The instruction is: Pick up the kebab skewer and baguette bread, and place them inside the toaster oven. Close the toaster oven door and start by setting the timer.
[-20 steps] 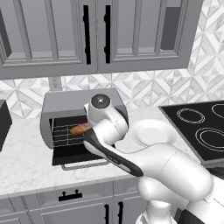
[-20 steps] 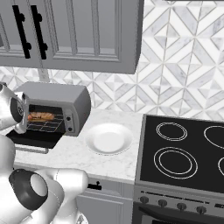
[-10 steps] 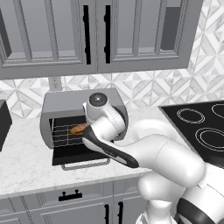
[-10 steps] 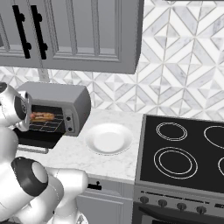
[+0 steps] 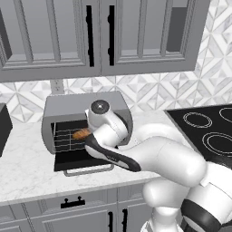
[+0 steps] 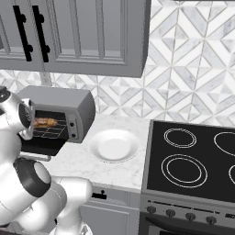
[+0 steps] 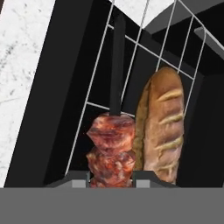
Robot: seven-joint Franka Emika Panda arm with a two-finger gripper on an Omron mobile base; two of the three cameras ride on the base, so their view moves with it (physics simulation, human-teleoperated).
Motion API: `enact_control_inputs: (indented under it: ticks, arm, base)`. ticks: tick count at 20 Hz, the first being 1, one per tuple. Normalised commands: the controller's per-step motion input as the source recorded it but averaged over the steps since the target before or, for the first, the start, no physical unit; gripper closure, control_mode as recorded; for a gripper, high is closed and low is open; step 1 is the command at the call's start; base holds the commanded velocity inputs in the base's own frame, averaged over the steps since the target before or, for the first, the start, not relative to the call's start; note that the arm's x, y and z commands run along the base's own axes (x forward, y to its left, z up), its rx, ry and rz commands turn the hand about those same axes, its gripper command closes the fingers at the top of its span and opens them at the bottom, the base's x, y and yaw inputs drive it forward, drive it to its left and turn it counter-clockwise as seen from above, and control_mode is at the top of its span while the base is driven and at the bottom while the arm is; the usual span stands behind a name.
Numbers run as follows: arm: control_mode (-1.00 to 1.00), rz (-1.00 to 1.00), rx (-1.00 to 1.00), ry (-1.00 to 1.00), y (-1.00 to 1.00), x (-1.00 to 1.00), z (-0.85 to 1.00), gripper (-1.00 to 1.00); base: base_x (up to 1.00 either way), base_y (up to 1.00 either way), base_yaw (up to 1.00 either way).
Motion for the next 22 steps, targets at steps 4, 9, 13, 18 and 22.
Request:
enact_control_inputs:
  ticks: [4,9,13,18,22]
  arm:
    - [-1.00,0.00,0.00,0.00,0.00,0.24,-0.01,1.00]
    - [-1.00,0.00,0.00,0.00,0.06,0.23,-0.04,1.00]
    - [-1.00,0.00,0.00,0.00,0.15,0.18,-0.13,1.00]
    - [-1.00,0.00,0.00,0.00,0.03,0.14,-0.13,1.00]
    - [-1.00,0.00,0.00,0.00,0.00,0.18,-0.09,1.00]
  base:
    - [0.00,0.00,0.00]
    - [0.00,0.00,0.00]
    - [0.00,0.00,0.00]
    - [0.00,0.00,0.00]
    - [0.00,0.00,0.00]
